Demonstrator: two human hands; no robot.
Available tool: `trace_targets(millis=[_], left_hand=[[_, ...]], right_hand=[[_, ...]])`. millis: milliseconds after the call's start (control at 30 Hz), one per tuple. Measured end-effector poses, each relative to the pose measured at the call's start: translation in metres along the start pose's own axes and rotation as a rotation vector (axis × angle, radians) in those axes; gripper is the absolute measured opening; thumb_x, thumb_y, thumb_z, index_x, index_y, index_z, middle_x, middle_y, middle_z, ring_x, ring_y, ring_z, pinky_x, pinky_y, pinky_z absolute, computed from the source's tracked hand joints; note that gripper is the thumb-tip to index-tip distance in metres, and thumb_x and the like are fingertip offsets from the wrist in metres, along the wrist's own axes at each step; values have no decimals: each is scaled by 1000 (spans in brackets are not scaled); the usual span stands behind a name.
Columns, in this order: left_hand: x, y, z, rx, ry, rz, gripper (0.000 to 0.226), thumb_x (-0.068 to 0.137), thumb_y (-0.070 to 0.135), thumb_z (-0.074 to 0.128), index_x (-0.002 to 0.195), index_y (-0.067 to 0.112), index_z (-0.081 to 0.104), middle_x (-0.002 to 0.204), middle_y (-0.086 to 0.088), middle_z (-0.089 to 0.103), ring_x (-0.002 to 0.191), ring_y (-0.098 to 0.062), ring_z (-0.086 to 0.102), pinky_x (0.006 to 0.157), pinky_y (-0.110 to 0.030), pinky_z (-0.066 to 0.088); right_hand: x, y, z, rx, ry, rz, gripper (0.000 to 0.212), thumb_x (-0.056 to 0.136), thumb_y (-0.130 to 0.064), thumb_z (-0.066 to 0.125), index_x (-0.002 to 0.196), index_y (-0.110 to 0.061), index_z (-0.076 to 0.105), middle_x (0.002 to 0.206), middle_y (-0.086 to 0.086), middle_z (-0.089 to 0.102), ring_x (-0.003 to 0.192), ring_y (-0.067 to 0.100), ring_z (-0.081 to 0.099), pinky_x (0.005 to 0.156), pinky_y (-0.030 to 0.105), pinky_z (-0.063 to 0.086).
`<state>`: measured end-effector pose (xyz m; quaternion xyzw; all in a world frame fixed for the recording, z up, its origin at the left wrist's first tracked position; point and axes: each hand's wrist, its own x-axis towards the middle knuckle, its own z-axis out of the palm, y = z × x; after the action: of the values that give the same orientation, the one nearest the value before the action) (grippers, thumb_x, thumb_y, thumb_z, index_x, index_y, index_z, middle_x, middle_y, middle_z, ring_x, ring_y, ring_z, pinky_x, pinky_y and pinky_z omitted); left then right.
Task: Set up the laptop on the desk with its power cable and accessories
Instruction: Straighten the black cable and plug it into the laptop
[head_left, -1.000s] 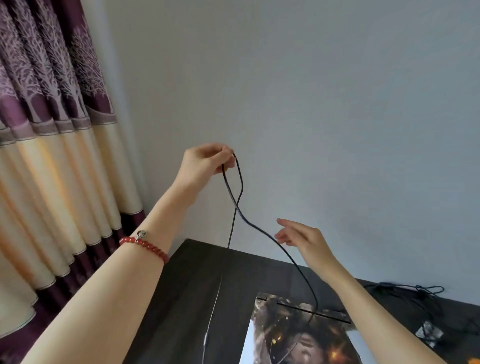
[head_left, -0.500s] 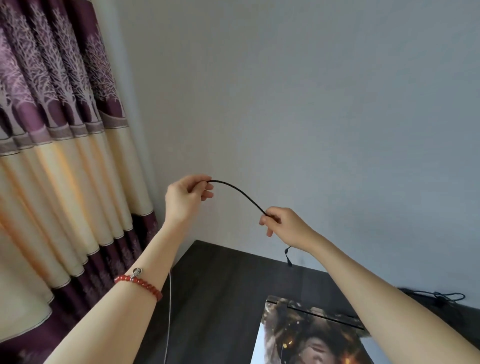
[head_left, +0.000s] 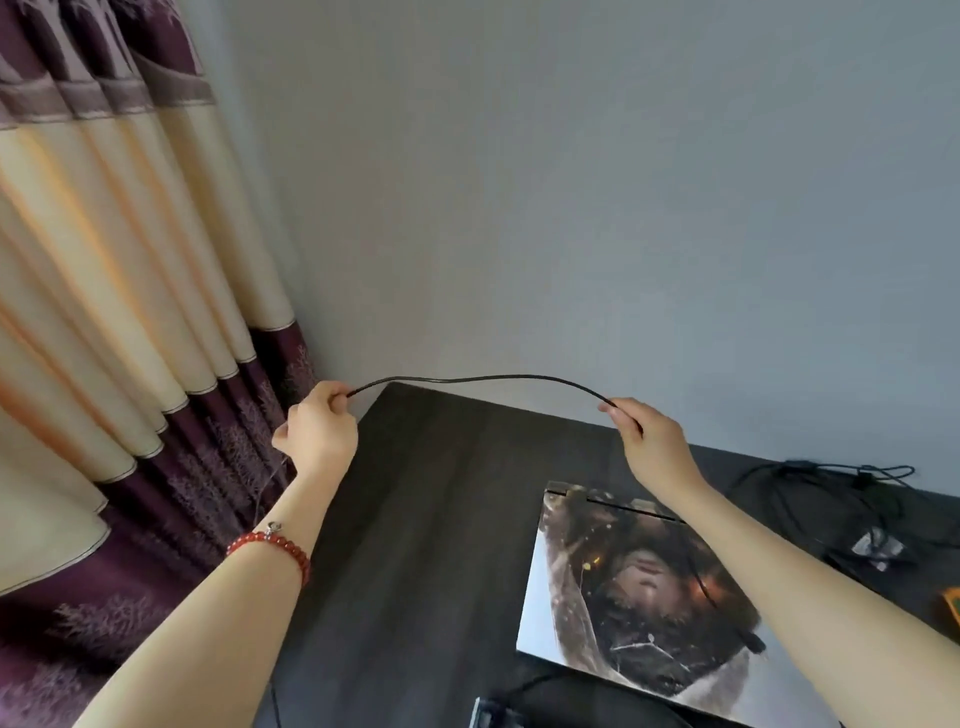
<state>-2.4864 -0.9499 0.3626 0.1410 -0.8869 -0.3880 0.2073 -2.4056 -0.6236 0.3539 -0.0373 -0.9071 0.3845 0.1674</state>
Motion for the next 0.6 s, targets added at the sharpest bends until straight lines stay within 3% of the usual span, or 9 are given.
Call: trace_targets(millis=[67, 167, 267, 367, 433, 500, 533, 600], left_hand=[[4, -14, 11, 59, -92, 18, 33, 93, 8, 37, 108, 23, 63, 110, -6, 66, 111, -29, 49, 97, -44, 24], [6, -24, 22, -65, -257, 115, 34, 94, 10, 40, 123, 18, 56, 126, -10, 56, 118, -29, 49, 105, -45, 31], [-11, -25, 34, -229, -526, 415, 35, 96, 16, 44, 131, 14, 49, 134, -6, 52, 127, -18, 44, 108, -32, 29], [-40, -22, 52, -91, -773, 685, 41, 97, 26, 42, 137, 17, 41, 138, -1, 49, 134, -16, 34, 114, -46, 19], [-52, -25, 61, -101, -862, 742, 35, 97, 26, 43, 130, 19, 49, 111, 2, 63, 114, -16, 52, 110, -48, 20], [-53, -32, 65, -198, -840, 757, 22, 96, 19, 45, 107, 14, 64, 76, 4, 61, 76, -20, 61, 96, -42, 39], [-49, -39, 69, -226, -795, 734, 20, 95, 16, 47, 96, 12, 66, 68, 2, 59, 66, -23, 60, 82, -38, 46], [-36, -55, 73, -194, -699, 591, 19, 95, 15, 48, 87, 13, 65, 63, -1, 60, 60, -22, 59, 63, -31, 45]], right_hand=[[-6, -12, 17, 2, -27, 8, 27, 97, -16, 43, 115, -10, 63, 111, 7, 65, 104, 20, 58, 90, 22, 39], [-17, -24, 41, -89, -145, -13, 31, 97, -9, 39, 121, -10, 59, 97, 6, 58, 75, 4, 52, 70, 8, 34], [-25, -36, 69, -117, -255, 11, 32, 97, -11, 36, 126, -14, 51, 102, -1, 58, 74, -3, 48, 71, 6, 33], [-31, -51, 87, -37, -257, 26, 26, 95, -12, 40, 121, -18, 38, 81, -6, 59, 75, 4, 56, 69, 13, 38], [-34, -54, 93, 19, -204, 57, 26, 93, -12, 45, 116, -20, 36, 74, -10, 60, 73, 7, 58, 67, 13, 43], [-38, -53, 91, 39, -199, 101, 20, 92, -16, 50, 109, -25, 42, 70, -10, 62, 68, 5, 59, 66, 13, 44], [-42, -48, 89, 18, -218, 138, 13, 92, -19, 52, 103, -26, 48, 69, -11, 61, 66, 2, 59, 63, 12, 44], [-50, -35, 85, -34, -258, 201, 8, 92, -21, 53, 88, -24, 59, 67, -14, 58, 60, -1, 55, 58, 12, 41]])
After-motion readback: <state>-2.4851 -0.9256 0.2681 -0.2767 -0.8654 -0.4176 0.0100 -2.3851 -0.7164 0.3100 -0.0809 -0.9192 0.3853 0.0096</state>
